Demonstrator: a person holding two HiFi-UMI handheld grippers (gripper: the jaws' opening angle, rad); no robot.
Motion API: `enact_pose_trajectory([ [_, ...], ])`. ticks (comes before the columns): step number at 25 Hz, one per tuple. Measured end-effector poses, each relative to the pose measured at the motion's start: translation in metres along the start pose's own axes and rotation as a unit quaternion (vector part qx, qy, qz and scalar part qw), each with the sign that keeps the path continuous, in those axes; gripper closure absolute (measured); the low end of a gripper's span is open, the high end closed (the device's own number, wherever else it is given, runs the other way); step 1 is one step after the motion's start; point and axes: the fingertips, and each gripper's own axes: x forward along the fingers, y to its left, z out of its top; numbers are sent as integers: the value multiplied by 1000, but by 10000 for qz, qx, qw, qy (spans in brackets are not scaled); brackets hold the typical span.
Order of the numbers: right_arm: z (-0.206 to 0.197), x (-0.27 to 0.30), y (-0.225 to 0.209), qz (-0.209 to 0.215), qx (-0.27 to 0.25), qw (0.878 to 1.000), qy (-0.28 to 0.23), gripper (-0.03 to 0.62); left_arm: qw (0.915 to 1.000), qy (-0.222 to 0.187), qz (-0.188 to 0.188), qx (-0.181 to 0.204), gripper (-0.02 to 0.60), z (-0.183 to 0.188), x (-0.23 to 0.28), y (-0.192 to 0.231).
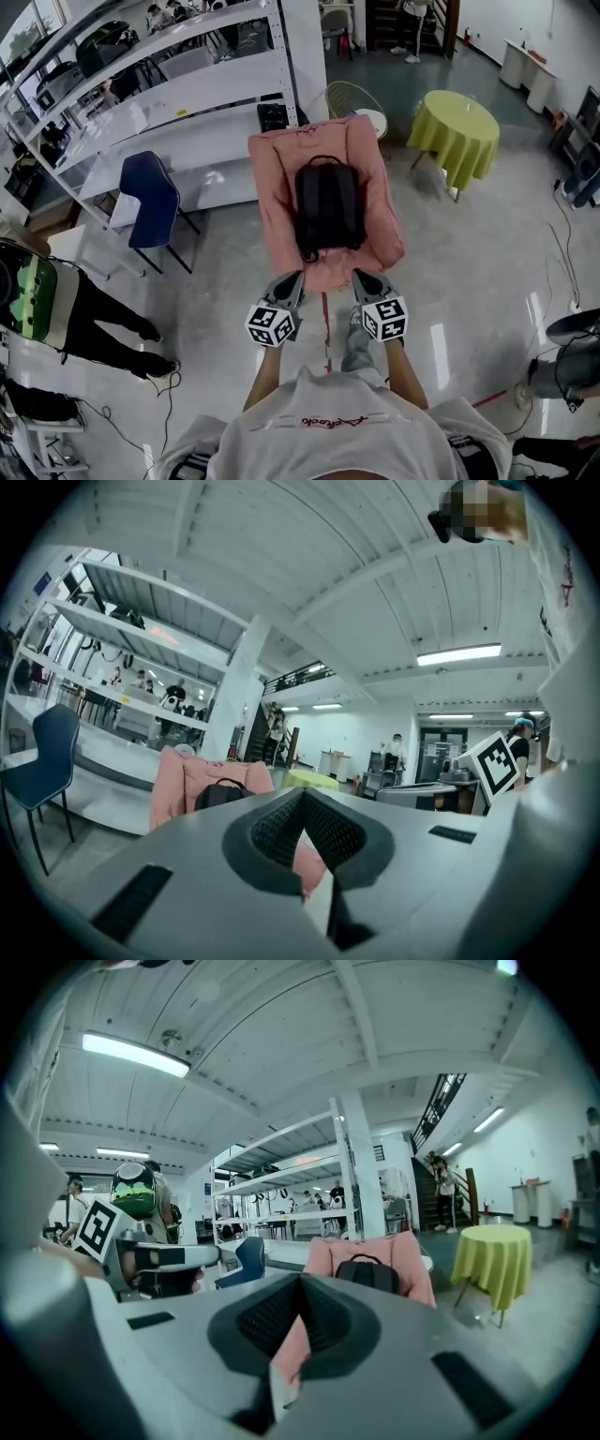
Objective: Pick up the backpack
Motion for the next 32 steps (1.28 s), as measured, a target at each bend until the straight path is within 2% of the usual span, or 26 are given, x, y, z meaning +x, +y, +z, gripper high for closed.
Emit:
enact_pose_trajectory([
  [13,42,115,-94,171,92,9998,-99,576,9996,-36,247,94,572,38,127,72],
  [22,73,184,-162,405,120,9991,-43,576,9991,40,411,34,572,55,220,105],
  [32,110,254,-248,561,19,9982,-190,576,9985,-93,497,206,572,85,332,135],
])
